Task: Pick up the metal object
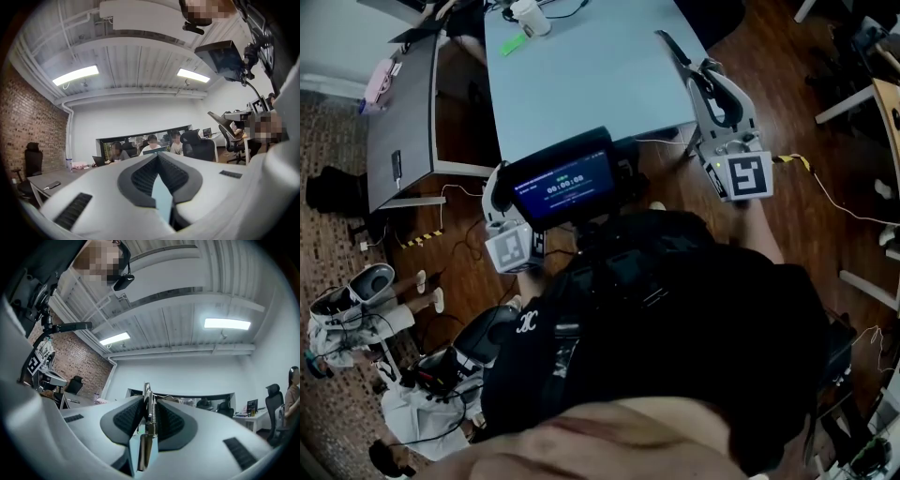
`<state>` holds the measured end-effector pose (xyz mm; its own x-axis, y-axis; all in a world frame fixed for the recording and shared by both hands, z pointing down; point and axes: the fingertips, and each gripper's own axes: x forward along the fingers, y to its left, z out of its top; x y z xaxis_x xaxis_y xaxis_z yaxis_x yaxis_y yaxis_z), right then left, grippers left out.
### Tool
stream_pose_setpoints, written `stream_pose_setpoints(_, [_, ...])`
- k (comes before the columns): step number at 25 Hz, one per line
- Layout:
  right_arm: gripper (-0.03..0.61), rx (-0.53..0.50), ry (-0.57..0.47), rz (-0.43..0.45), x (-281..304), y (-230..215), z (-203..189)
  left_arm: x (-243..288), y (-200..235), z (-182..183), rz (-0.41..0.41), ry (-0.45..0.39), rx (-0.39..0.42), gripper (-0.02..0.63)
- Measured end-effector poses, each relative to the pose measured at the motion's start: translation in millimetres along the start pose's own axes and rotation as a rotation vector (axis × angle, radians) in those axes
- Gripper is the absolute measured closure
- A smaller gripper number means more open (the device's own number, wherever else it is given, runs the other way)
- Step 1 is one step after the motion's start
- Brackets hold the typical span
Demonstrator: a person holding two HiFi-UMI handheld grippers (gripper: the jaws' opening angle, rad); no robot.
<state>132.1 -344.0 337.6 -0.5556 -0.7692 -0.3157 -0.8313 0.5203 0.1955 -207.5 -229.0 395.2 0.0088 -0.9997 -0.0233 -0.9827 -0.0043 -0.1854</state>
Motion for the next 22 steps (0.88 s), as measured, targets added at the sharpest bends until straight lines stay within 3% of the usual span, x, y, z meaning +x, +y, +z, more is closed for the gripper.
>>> stream_pose_setpoints(9, [0.520, -0.024, 0.005, -0.040, -19, 6, 2, 10, 12, 2, -0.024, -0.022, 0.023, 0.604])
stream_pose_setpoints(14, [0.520, -0.011, -0.005, -0.046, -30, 14, 11, 1, 19, 13, -0.019, -0.043, 0.103, 0.604])
stream_pose_setpoints(18, [0.520, 0.013, -0.014, -0.046, -68, 62, 34, -58, 43, 26, -0.016, -0.082, 0.140, 0.604])
stream_pose_setpoints(22, [0.520, 0.050, -0.024, -0.061, -147, 133, 72, -164, 67, 28, -0.013, -0.156, 0.187, 0.604])
